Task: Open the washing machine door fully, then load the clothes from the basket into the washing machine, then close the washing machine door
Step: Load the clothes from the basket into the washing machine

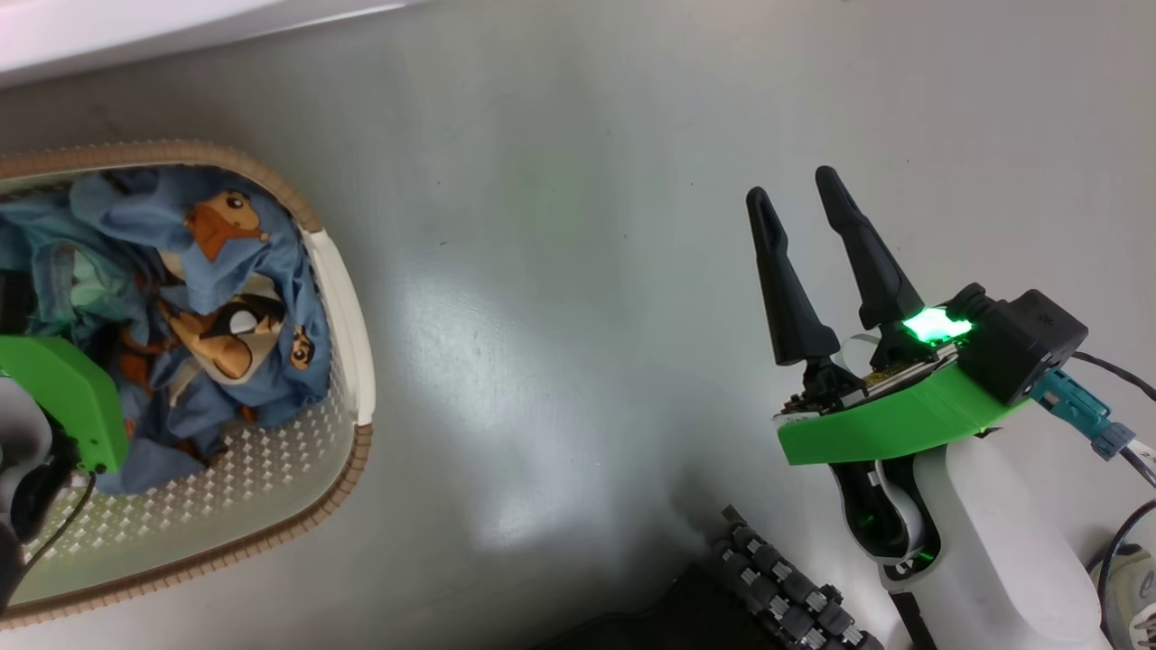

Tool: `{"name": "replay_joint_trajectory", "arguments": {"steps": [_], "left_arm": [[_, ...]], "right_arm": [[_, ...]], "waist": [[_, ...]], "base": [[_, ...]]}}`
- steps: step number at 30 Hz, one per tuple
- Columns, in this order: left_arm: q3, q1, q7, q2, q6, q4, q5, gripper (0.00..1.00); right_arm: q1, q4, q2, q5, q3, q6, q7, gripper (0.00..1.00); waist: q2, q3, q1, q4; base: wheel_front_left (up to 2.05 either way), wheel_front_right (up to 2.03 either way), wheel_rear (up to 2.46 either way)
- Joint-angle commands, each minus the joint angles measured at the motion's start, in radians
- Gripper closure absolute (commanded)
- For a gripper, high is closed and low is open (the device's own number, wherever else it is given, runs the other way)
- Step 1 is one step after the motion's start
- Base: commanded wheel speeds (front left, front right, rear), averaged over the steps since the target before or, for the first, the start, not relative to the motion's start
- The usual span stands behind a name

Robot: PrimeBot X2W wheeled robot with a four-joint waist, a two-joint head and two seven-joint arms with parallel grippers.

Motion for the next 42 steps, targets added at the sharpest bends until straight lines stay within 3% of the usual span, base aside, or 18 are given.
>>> {"name": "replay_joint_trajectory", "arguments": {"steps": [1,12,26,42], "left_arm": [[0.009,0.021,-0.010,0.037,0.001,-0.014,-0.018,1.00],[-0.041,0.075,-0.116,0.020,0.001,-0.075,-0.094,1.00],[-0.043,0.202,-0.250,0.008,0.001,-0.239,-0.173,1.00],[0.350,0.452,-0.251,-0.085,0.001,-0.413,-0.002,1.00]], "right_arm": [[0.029,-0.017,-0.006,0.011,0.018,0.006,-0.008,0.00],[-0.003,0.006,-0.006,0.002,0.014,0.006,-0.008,0.00],[-0.006,0.103,-0.006,-0.046,-0.019,0.006,-0.008,0.00],[0.052,0.217,-0.006,-0.069,-0.067,0.006,-0.008,0.00]], "waist": [[-0.0001,-0.013,-0.0001,0.005],[-0.0001,-0.103,-0.0001,0.059],[-0.0001,-0.352,-0.0001,0.175],[-0.0001,-0.644,-0.0001,0.260]], "base": [[0.00,0.00,0.00],[0.00,0.00,0.00],[0.00,0.00,0.00],[0.00,0.00,0.00]]}}
